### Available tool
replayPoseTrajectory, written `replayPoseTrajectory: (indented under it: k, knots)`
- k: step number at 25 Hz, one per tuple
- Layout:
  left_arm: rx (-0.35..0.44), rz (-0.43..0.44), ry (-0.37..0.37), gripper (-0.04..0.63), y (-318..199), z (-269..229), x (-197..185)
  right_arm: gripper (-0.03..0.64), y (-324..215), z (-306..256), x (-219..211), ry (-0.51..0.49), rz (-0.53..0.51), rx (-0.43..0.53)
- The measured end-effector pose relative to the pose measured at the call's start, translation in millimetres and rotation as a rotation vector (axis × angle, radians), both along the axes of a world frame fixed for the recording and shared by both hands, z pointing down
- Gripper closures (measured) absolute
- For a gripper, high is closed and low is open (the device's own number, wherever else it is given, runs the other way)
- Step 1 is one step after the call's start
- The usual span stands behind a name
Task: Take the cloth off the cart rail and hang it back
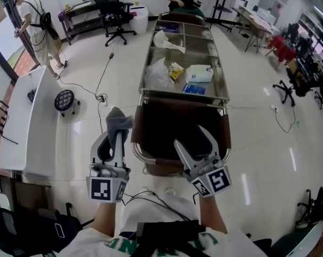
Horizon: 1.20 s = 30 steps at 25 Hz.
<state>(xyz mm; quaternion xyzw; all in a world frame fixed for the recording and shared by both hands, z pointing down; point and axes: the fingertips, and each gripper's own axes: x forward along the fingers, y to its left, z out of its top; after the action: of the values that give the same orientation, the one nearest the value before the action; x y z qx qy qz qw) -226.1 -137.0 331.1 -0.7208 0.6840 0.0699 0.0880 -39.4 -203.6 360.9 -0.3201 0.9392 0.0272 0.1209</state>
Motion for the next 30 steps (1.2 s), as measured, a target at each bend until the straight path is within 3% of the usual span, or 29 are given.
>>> replayPoseTrajectory:
  k: [5,15,23,30]
  knots:
    - [-0.021,0.011,0.066,0.565,17.6,18.4,0.9,0.299,7.0,-0.2,-0.5,0.011,-0.001,0.004]
    - [-0.027,0.088,0.083,0.565,3.4,26.4,9.6,0.301,11.2,-1.8,18.8,0.018,0.065,0.008]
    - [-0.112,0.227,0.079,0.565,-34.8,44.0,54.5,0.3,13.6,-2.7,71.2,0.017,0.203,0.011]
    - [-0.247,0.404,0.052,0.563,-79.4,52.5,141.9,0.301,21.2,-3.4,147.0,-0.002,0.375,0.007]
